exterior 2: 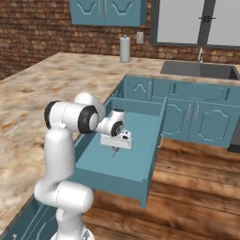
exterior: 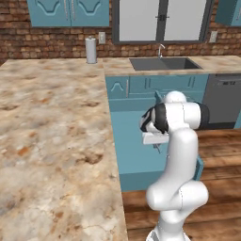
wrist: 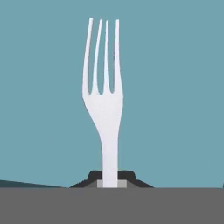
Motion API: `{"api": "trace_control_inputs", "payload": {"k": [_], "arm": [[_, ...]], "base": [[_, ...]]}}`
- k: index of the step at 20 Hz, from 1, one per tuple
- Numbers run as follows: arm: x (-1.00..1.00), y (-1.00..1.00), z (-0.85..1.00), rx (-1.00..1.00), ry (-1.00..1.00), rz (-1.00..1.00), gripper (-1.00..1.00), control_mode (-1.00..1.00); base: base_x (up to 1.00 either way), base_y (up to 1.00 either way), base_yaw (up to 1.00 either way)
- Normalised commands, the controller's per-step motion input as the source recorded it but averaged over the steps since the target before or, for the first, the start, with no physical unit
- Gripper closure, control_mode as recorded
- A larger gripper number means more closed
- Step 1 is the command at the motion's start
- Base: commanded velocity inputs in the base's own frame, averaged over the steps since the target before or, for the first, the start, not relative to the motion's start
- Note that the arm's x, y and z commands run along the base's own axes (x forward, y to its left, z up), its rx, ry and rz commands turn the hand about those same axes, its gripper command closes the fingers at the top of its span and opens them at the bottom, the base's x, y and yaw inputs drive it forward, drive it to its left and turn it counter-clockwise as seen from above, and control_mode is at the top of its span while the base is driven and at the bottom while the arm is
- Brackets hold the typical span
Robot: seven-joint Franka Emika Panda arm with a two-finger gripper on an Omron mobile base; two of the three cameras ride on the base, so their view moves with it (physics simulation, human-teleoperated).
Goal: Organize the utensils by type. Pick up the wooden spoons from the counter and place them in the open cabinet. Then pick up the metallic utensils from the counter and place them in the open drawer.
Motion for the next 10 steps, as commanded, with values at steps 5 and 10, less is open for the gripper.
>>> {"api": "trace_control_inputs", "payload": {"k": [5,10], "arm": [[0.43,0.01,-0.58,0.0,-0.04,0.0,1.0,-1.0],[0.37,0.0,-0.52,0.0,-0.08,0.0,1.0,-1.0]], "base": [[0.0,0.0,0.0],[0.0,0.0,0.0]]}}
